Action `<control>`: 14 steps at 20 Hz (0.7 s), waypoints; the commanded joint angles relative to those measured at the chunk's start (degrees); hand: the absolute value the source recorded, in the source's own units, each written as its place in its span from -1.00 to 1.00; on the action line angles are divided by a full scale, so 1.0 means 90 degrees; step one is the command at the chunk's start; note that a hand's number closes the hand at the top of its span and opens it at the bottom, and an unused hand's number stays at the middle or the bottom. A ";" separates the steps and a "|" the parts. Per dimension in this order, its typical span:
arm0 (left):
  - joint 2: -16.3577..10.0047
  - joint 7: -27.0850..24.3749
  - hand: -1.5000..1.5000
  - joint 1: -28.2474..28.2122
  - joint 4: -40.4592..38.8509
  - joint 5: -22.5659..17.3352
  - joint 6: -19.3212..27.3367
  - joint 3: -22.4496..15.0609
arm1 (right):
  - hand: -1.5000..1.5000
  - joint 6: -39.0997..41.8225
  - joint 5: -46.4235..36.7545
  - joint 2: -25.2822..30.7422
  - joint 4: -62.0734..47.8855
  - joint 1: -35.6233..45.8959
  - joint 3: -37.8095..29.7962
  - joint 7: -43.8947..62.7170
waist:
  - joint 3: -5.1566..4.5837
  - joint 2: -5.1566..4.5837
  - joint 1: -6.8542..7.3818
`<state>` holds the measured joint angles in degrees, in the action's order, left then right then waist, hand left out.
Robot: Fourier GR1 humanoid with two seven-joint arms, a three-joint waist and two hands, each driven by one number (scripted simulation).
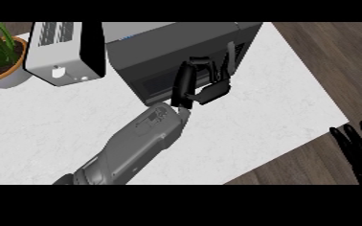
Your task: Pick up the milk, place it into the microwave and close the microwave
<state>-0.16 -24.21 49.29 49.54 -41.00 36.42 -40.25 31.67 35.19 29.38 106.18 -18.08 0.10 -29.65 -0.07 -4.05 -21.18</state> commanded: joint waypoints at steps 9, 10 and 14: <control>0.0018 -0.0163 1.00 0.0572 -0.0634 -0.0262 -0.0125 0.0195 | -1.00 0.0322 0.0563 0.0120 0.0231 -0.0267 0.0033 0.0109 | 0.0014 -0.0120 -0.0113; 0.0018 -0.0238 1.00 0.0521 -0.0637 -0.0281 -0.0133 0.0188 | -1.00 0.0313 0.0567 0.0171 0.0268 -0.0243 -0.0011 0.0137 | 0.0004 -0.0146 -0.0120; 0.0018 -0.0299 1.00 0.0574 -0.0652 -0.0363 -0.0164 0.0139 | -1.00 0.0393 0.0653 0.0294 0.0370 -0.0255 -0.0060 0.0209 | 0.0004 -0.0144 -0.0124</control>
<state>0.01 -27.79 49.91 48.39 -43.26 37.14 -40.85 33.59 40.28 31.24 108.82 -20.28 -0.19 -27.36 0.05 -4.36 -21.67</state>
